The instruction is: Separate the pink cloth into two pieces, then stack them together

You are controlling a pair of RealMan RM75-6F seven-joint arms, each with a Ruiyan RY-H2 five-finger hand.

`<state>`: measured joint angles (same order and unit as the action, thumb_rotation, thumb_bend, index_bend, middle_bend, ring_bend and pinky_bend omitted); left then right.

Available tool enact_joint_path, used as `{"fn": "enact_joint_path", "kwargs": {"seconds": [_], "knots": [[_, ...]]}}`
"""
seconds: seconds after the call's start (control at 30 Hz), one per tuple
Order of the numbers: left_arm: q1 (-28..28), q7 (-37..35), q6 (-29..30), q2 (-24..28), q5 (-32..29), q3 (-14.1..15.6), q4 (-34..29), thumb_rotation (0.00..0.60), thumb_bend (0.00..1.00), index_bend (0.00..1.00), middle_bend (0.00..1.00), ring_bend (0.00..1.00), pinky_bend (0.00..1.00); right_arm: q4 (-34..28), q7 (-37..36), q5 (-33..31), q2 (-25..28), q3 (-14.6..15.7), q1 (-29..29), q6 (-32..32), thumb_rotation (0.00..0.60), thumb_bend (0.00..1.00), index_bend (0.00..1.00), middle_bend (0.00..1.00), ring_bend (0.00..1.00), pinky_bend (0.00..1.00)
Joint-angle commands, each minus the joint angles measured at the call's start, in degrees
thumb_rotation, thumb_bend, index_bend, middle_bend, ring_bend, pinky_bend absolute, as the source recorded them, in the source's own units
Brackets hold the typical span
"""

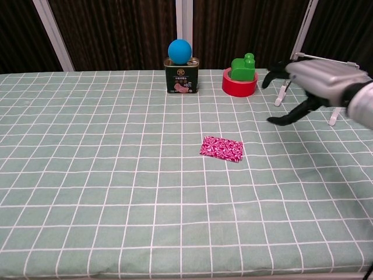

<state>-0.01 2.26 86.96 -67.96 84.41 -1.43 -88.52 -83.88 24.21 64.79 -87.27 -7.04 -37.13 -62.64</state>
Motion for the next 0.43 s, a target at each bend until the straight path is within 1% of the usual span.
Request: {"fn": "enact_joint_path", "kwargs": {"seconds": [0.03, 0.13, 0.23, 0.33, 0.43], "knots": [[-0.07, -0.04, 0.02, -0.21, 0.15, 0.01, 0.15, 0.6, 0.06, 0.18, 0.13, 0.13, 0.16, -7.63, -10.52, 11.73, 11.33, 6.08, 7.92, -8.65, 0.419, 0.15, 0.14, 0.01, 0.0, 0.0], [-0.16, -0.16, 0.04, -0.47, 0.54, 0.15, 0.45, 0.6, 0.06, 0.18, 0.13, 0.13, 0.16, -8.52, -15.29, 17.84, 15.52, 9.17, 12.29, -14.67, 0.426, 0.15, 0.12, 0.0, 0.0, 0.0], [-0.11, -0.25, 0.26, -0.72, 0.69, 0.19, 0.55, 0.6, 0.06, 0.18, 0.13, 0.13, 0.16, -8.34, -18.12, 21.83, 17.72, 11.59, 16.76, -20.57, 0.424, 0.15, 0.12, 0.0, 0.0, 0.0], [-0.04, -0.26, 0.43, -0.93, 0.78, 0.25, 0.75, 0.6, 0.06, 0.18, 0.13, 0.13, 0.16, -8.34, -19.61, 24.08, 19.1, 12.91, 20.64, -25.49, 0.425, 0.15, 0.12, 0.0, 0.0, 0.0], [-0.18, -0.08, 0.39, -1.07, 0.79, 0.15, 0.69, 0.6, 0.06, 0.18, 0.13, 0.13, 0.16, -8.13, -20.5, 25.78, 19.7, 13.49, 23.64, -29.2, 0.42, 0.16, 0.12, 0.0, 0.0, 0.0]]}}
